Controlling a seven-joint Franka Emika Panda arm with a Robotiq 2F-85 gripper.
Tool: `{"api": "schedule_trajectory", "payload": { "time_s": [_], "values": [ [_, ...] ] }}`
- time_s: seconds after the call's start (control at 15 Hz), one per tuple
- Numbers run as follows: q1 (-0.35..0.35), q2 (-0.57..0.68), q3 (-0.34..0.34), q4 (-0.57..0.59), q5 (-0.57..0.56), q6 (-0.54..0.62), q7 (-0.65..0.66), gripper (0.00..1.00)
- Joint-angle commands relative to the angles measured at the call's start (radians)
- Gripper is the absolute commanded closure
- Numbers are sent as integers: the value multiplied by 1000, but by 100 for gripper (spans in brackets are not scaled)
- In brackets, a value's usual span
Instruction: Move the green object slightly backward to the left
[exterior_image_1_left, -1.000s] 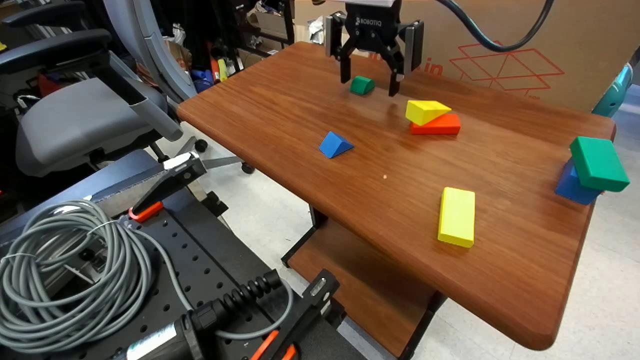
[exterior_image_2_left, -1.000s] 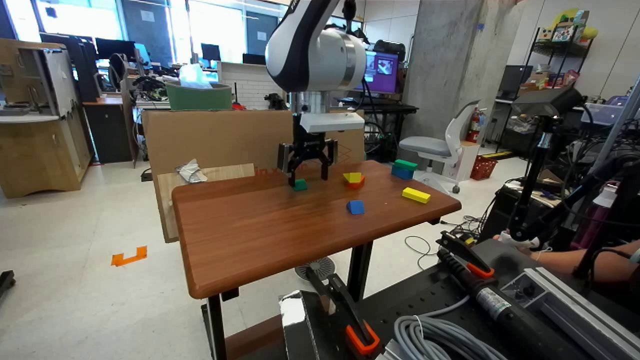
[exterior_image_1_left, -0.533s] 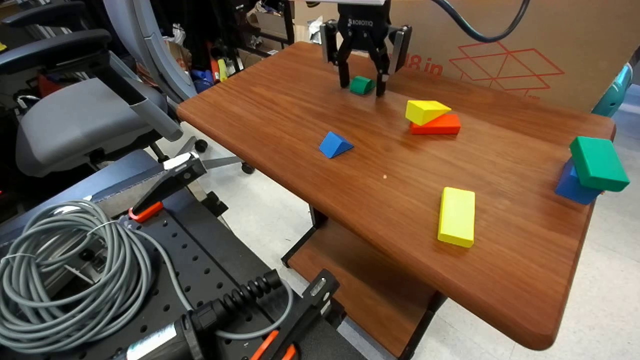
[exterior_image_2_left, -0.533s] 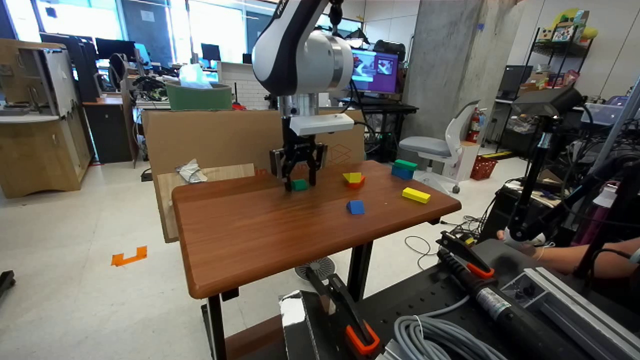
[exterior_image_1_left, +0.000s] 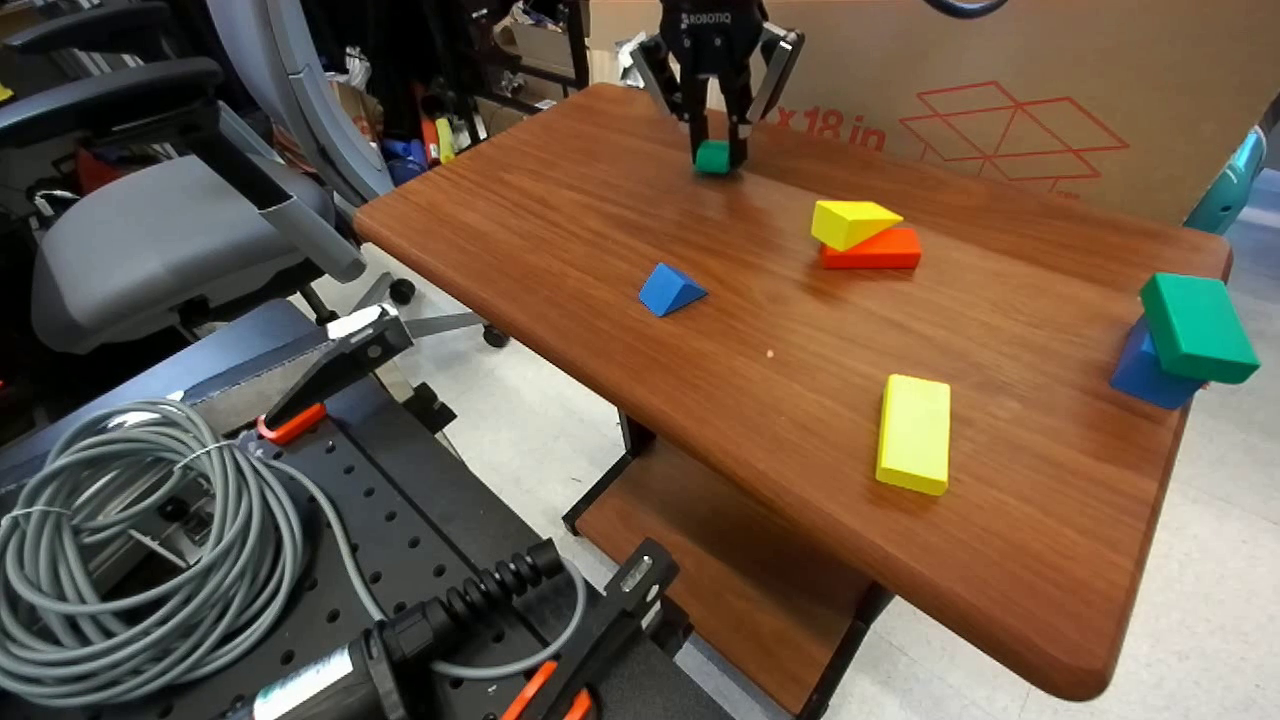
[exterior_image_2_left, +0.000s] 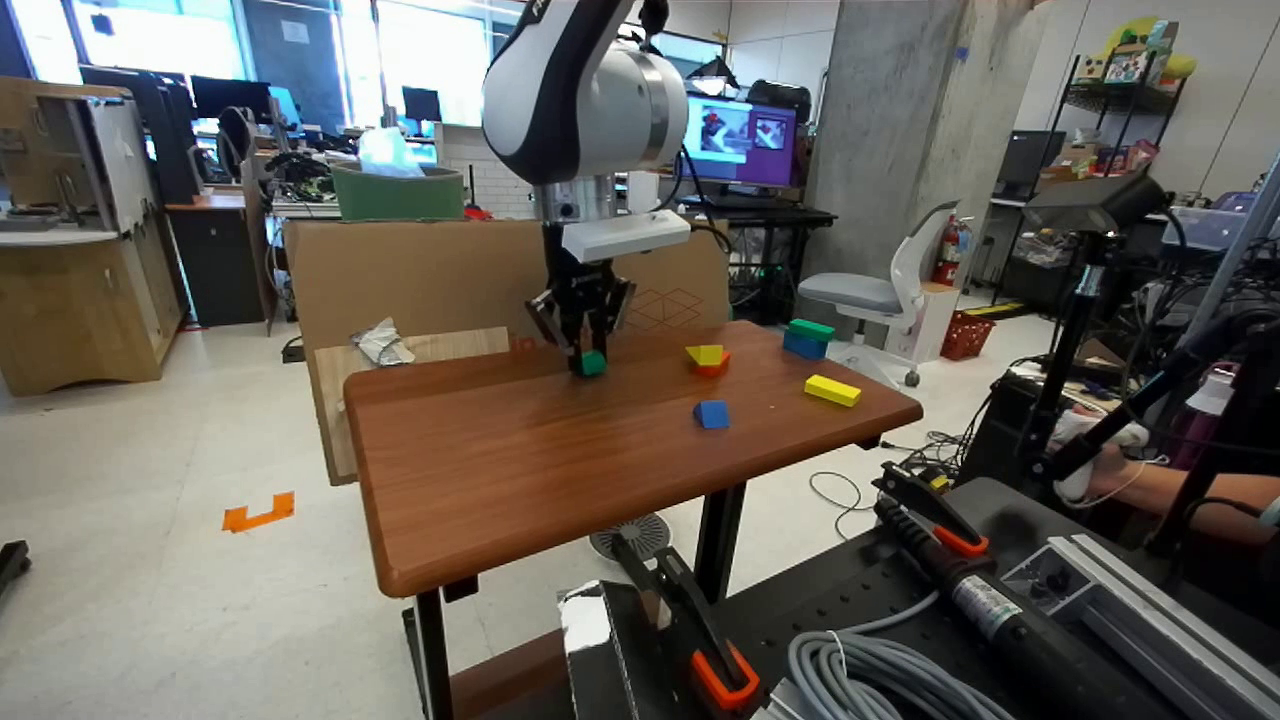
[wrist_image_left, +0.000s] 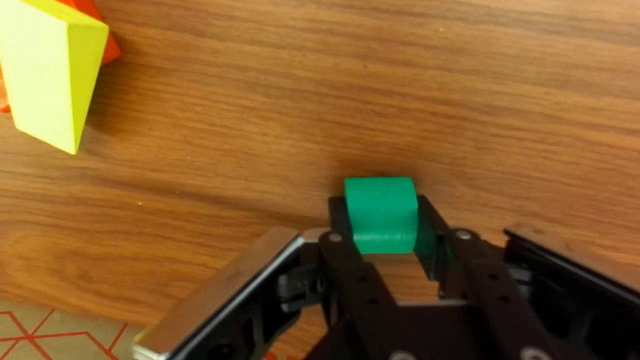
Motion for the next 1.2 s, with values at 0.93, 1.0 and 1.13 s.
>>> {"api": "schedule_trajectory", "payload": {
  "time_s": [0.93,1.0,1.13],
  "values": [
    [82,-306,58,-391,-39,-14,99,91],
    [92,-291,60,-384,-49,-15,106,91],
    [110,-264,63,-373,-67,-15,111,91]
  ]
}}
